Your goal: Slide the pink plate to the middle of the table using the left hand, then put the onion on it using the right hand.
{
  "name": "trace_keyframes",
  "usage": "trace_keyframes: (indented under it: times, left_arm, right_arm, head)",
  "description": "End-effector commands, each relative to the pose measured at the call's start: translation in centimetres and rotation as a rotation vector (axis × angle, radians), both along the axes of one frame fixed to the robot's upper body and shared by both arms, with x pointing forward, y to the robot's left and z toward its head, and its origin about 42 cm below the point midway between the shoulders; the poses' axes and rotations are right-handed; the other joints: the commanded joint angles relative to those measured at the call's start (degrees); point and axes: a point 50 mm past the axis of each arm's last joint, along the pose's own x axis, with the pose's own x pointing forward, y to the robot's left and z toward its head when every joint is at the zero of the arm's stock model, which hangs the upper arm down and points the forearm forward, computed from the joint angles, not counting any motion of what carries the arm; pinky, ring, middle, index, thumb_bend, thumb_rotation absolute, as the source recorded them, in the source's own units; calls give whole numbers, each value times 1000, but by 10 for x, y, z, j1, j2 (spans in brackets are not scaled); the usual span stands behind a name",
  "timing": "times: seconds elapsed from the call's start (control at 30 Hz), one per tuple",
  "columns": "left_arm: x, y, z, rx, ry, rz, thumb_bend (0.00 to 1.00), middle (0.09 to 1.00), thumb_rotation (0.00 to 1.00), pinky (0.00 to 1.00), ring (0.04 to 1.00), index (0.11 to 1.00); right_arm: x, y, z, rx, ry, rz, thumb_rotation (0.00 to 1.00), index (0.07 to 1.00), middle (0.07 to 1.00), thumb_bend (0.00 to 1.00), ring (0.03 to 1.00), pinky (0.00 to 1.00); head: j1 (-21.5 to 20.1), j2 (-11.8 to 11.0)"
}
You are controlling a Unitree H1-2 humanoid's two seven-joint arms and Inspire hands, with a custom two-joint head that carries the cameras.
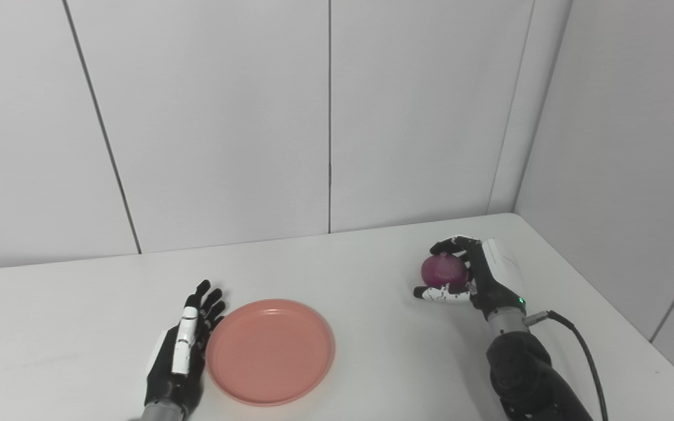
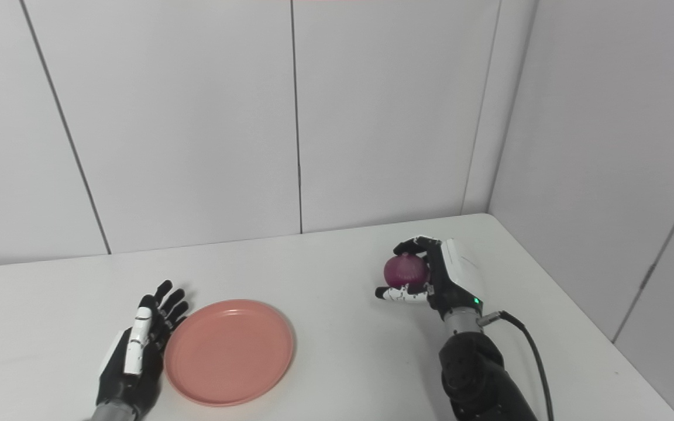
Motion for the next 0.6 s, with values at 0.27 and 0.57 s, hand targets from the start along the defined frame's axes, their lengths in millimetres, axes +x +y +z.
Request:
trace_keyframes:
  times: [0.27,0.57]
  left_arm:
    - [-6,-19,3,30,-2,29,507,934,1000,931,935,936]
    - [-5,-26,4,60,-8,46,505,931,1000,928,930,938]
  right_arm:
    - [-9,34,21,-15,-110,224,0,542,455,509,367,275]
    - [-19,76,31,16,-137,377,0,541,457,509,371,277]
  head:
    - [40,4]
    - [61,7]
